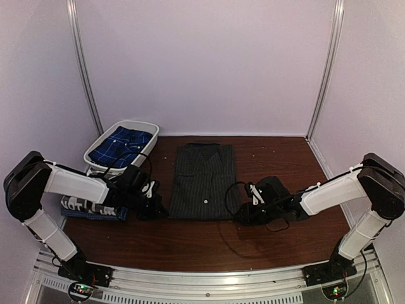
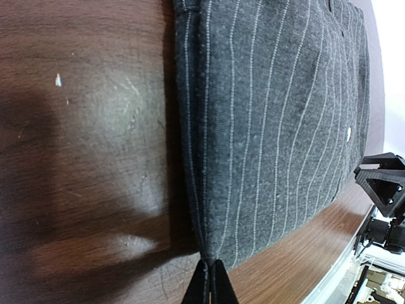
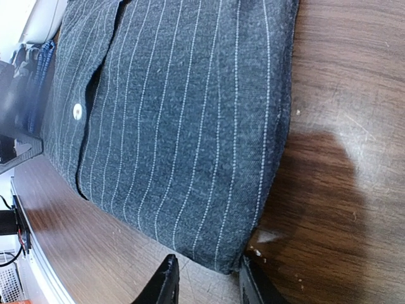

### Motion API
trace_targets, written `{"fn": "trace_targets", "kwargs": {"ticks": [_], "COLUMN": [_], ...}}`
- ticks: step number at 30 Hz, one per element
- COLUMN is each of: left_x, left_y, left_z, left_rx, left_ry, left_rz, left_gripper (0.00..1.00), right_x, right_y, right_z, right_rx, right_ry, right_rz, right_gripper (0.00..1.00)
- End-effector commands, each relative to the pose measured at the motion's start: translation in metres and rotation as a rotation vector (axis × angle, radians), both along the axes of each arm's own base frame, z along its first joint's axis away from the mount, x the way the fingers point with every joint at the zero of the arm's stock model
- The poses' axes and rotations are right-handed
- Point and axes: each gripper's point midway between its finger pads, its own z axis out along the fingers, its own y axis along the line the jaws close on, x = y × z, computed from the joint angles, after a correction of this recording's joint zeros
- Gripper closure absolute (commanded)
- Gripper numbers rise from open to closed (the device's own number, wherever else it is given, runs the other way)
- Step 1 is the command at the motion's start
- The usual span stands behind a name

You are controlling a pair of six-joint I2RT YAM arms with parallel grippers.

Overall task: Fold and stack the long sleeve shirts
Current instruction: Pick up the 2/3-rectangle-folded shirt from the center of the board, then fold the 2/3-rectangle-folded shirt at the center of the board.

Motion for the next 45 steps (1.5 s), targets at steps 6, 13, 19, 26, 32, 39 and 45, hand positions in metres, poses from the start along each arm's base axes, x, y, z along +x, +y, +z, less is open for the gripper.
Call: {"fn": "trace_targets", "kwargs": {"ticks": [6,13,19,26,32,39,45], "left_x": [-0.004,-0.019,-0.044,-0.078,-0.085,-0.061,0.04], "left_y": [-0.002,0.004,0.013,0.021,0.02,0.004,-0.004], "left_z": [0.007,0.012,0.025,0.05,0.078,0.13,0.167], "left_rx": [-0.013,-0.002,0.01,-0.007,-0.03,-0.044,-0.087], "left_ry": [-0.014,-0.012,-0.019,-0.049,-0.087,-0.178,-0.273], "left_rz": [-0.023,-0.042,-0.054,-0.065,-0.077,-0.089,-0.106], "left_gripper": [1.0,1.0,1.0,1.0,1.0,1.0,1.0], "right_x": [0.004,-0.006,-0.033,-0.068,-0.084,-0.058,0.042], "right_y": [-0.006,-0.005,-0.006,-0.005,0.002,0.004,0.006], "right_z": [-0.008,0.013,0.034,0.072,0.095,0.148,0.171], "right_rx": [-0.014,0.004,0.011,0.054,0.063,0.071,0.05], "right_ry": [-0.012,-0.045,-0.06,-0.1,-0.123,-0.2,-0.239], "right_rz": [-0.048,-0.037,-0.019,0.002,0.018,-0.039,-0.09], "right_gripper": [0.81,1.0,1.0,1.0,1.0,1.0,1.0]}}
